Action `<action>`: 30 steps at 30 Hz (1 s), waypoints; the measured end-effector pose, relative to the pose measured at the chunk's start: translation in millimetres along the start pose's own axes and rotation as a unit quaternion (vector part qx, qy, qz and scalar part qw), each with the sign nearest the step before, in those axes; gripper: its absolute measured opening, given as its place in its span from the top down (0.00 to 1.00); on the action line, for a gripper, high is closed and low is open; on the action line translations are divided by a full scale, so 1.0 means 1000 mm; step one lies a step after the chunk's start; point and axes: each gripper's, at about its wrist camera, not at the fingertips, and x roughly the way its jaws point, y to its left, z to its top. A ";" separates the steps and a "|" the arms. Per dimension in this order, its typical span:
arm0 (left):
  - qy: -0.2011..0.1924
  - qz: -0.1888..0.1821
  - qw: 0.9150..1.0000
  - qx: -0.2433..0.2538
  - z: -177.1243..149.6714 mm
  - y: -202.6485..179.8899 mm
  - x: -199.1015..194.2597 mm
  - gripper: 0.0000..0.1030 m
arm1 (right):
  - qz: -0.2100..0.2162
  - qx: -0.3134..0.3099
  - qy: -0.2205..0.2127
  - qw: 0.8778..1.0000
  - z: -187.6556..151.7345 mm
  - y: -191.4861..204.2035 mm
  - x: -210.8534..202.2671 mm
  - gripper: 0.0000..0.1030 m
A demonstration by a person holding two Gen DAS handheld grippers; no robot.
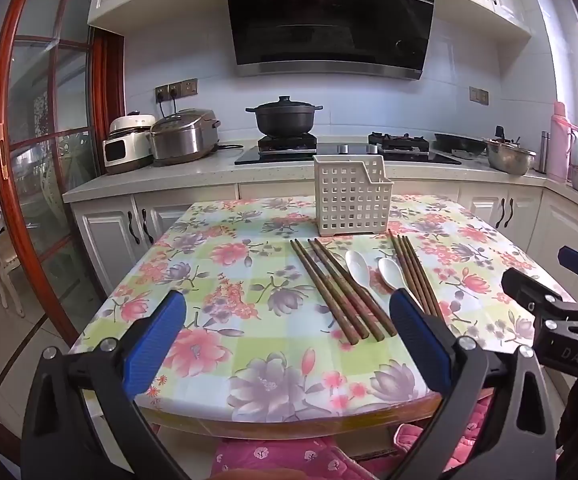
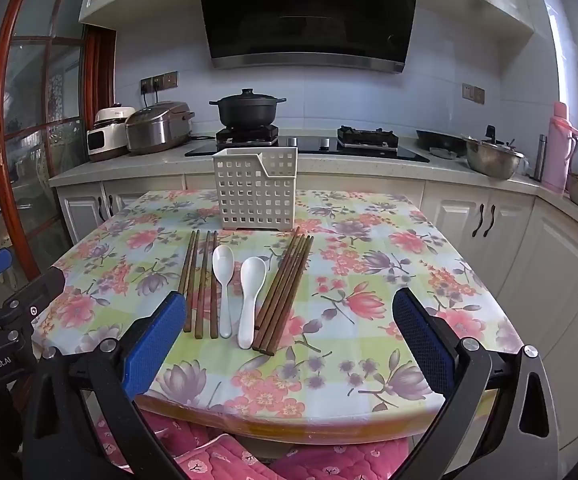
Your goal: Organize utensils
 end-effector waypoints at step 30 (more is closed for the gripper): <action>0.002 0.005 1.000 -0.010 0.006 0.007 -0.004 0.04 | 0.002 0.000 0.005 1.000 0.000 0.003 0.001 0.06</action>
